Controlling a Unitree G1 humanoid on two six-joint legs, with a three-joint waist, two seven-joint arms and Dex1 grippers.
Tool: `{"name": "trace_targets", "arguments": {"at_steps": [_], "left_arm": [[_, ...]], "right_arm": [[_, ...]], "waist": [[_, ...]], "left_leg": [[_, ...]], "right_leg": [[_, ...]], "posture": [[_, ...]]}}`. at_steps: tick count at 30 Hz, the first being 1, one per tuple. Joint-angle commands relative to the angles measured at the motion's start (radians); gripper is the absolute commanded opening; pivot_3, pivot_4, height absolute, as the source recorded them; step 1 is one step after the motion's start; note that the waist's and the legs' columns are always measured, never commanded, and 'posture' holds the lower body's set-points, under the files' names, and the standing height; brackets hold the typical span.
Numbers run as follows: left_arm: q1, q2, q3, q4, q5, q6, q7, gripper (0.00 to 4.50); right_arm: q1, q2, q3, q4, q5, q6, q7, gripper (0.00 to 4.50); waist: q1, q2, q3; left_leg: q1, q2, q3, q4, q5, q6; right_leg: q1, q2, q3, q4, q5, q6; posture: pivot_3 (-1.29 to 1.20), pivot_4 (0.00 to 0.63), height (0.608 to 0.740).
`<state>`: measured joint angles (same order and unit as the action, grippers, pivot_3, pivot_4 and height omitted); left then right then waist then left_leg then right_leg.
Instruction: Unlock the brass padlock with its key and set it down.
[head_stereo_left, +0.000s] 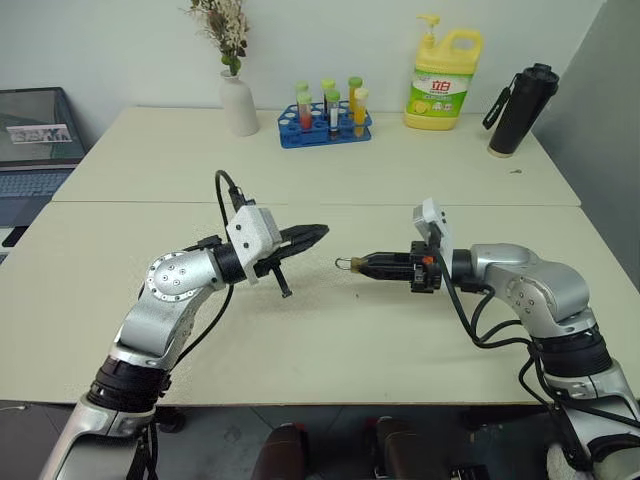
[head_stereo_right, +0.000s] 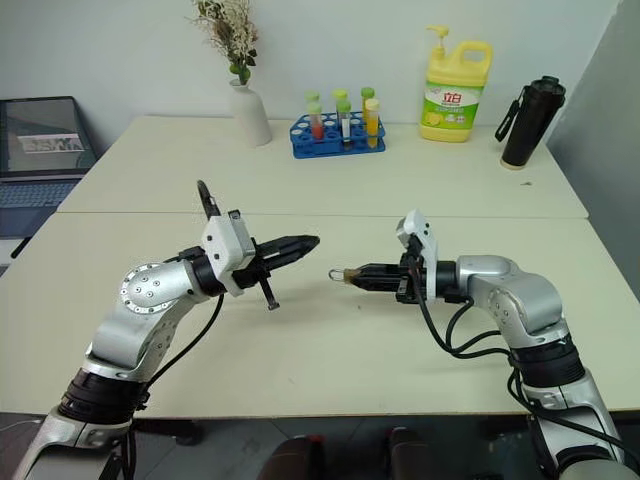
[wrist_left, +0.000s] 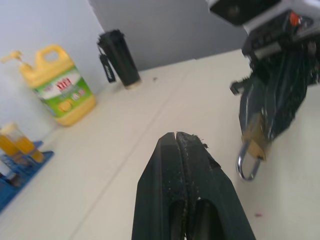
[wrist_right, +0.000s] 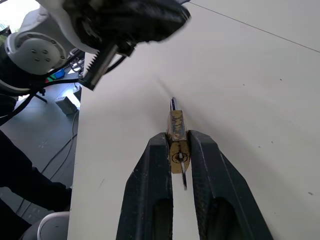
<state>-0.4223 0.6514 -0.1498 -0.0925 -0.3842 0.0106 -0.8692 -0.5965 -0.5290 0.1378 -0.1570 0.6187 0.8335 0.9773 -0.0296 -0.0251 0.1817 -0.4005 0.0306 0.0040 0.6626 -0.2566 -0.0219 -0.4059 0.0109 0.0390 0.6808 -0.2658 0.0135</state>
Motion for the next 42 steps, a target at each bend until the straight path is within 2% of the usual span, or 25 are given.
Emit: {"name": "trace_targets", "arguments": {"at_steps": [1,11,22,28,42], "left_arm": [[-0.011,-0.018,-0.032,0.031,0.003,0.014,-0.098,0.0],[-0.042,-0.126,-0.029,0.096,0.031,0.029,-0.137,0.0],[0.035,-0.073,0.007,-0.08,-0.037,0.18,-0.184,0.0],[0.026,-0.067,0.04,-0.162,-0.087,0.271,-0.161,0.0],[0.001,-0.102,0.076,-0.18,-0.121,0.335,-0.123,0.0]], "right_arm": [[-0.008,-0.004,-0.026,-0.051,0.028,-0.014,0.02,0.17],[-0.006,-0.007,-0.038,-0.063,0.054,-0.001,0.01,0.17],[-0.009,-0.01,-0.036,-0.044,0.04,-0.008,0.006,0.17],[-0.012,-0.011,-0.023,-0.028,0.022,-0.024,0.01,0.17],[0.005,-0.01,-0.014,-0.039,0.018,-0.028,0.009,0.17]], "waist": [[0.0,0.0,0.0],[0.0,0.0,0.0],[-0.001,0.0,0.0],[0.0,0.0,0.0],[0.0,0.0,0.0]], "left_leg": [[0.0,0.0,0.0,0.0,0.0,0.0],[0.0,0.0,0.0,0.0,0.0,0.0],[0.0,0.0,0.0,0.0,0.0,0.0],[0.0,0.0,0.0,0.0,0.0,0.0],[0.0,0.0,0.0,0.0,0.0,0.0]], "right_leg": [[0.0,0.0,0.0,0.0,0.0,0.0],[0.0,0.0,0.0,0.0,0.0,0.0],[0.0,0.0,0.001,0.0,0.0,0.0],[0.0,0.0,0.0,0.0,0.0,0.0],[0.0,0.0,0.0,0.0,0.0,0.001]], "posture": [[0.0,0.15,0.74],[0.0,0.15,0.74],[0.0,0.15,0.74],[0.0,0.15,0.74],[0.0,0.15,0.74]]}}
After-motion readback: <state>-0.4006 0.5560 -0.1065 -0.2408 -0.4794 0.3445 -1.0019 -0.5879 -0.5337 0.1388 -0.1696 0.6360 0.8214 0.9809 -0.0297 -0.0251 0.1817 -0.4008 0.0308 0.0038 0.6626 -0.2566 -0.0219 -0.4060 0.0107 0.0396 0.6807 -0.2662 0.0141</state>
